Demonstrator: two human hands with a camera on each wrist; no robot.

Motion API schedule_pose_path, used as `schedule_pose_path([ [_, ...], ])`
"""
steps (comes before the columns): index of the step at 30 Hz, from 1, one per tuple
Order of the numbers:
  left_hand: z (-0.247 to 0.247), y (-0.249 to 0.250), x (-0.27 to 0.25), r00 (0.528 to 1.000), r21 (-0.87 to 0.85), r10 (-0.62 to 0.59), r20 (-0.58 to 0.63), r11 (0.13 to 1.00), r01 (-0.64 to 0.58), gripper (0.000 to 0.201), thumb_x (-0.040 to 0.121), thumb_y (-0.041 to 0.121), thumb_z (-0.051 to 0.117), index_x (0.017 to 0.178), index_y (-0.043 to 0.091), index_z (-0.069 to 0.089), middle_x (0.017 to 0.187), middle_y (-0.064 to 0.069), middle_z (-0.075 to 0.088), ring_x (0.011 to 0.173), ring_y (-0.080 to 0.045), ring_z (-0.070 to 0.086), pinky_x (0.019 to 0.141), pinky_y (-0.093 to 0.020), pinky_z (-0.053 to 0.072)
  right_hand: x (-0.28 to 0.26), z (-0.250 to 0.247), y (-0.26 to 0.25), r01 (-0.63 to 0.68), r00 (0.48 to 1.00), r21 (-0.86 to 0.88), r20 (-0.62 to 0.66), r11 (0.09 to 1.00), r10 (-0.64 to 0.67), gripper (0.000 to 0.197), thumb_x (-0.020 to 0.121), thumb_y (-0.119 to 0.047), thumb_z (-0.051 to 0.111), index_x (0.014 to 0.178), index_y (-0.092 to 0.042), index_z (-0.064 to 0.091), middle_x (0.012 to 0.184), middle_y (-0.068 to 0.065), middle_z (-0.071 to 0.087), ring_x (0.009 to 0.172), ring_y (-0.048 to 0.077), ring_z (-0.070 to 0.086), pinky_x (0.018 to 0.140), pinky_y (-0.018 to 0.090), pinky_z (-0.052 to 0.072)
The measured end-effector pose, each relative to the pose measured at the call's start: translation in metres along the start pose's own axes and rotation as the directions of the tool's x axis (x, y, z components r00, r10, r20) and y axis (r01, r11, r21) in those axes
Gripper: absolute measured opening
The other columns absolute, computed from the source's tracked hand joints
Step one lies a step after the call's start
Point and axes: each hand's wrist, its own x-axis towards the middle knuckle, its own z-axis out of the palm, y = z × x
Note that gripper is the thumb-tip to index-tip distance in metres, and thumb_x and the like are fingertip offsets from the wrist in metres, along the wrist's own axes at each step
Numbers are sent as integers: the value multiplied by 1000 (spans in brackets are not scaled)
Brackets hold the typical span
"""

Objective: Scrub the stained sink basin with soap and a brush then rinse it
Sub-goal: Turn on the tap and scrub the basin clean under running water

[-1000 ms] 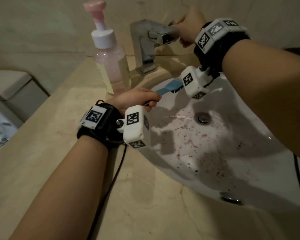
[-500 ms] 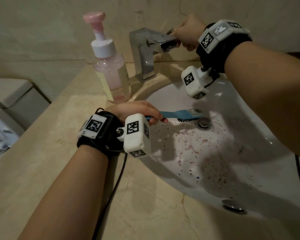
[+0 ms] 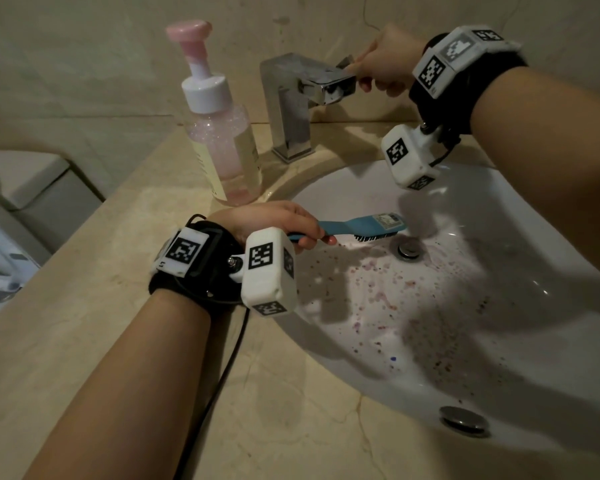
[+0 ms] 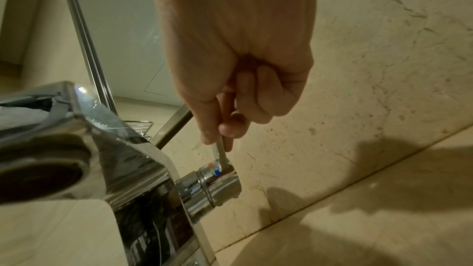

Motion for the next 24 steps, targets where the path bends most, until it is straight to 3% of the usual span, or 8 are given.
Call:
schedule_pose_path([
  [6, 1, 1, 0, 1000, 0, 7, -9, 1000, -7, 22, 98, 0, 30, 107, -3, 50, 40, 6, 48, 28, -1, 42, 34, -8, 35, 4, 1, 3, -3, 1000, 18, 0, 1000, 3, 37, 92, -29, 55, 59, -13, 49, 59, 2, 44, 49, 13, 32, 46, 24, 29],
  [11, -1, 0, 0, 1000, 6, 11, -3, 1000, -11, 26, 98, 1, 32, 94, 0, 57, 41, 6, 46, 29, -1, 43, 34, -8, 35, 5, 2, 3, -8, 1000, 41, -3, 999, 9, 35, 93, -28, 54, 61, -15, 50, 60, 0, 45, 49, 12, 33, 47, 24, 29],
  [24, -5, -3, 4, 1000, 21, 8, 22, 1000, -9, 27, 98, 3, 32, 94, 3, 59, 42, 7, 48, 30, 0, 42, 34, -9, 36, 5, 3, 1, -46, 999, 52, 1, 998, 46, 31, 93, -31, 54, 65, -17, 50, 62, -1, 44, 51, 12, 33, 49, 23, 29],
])
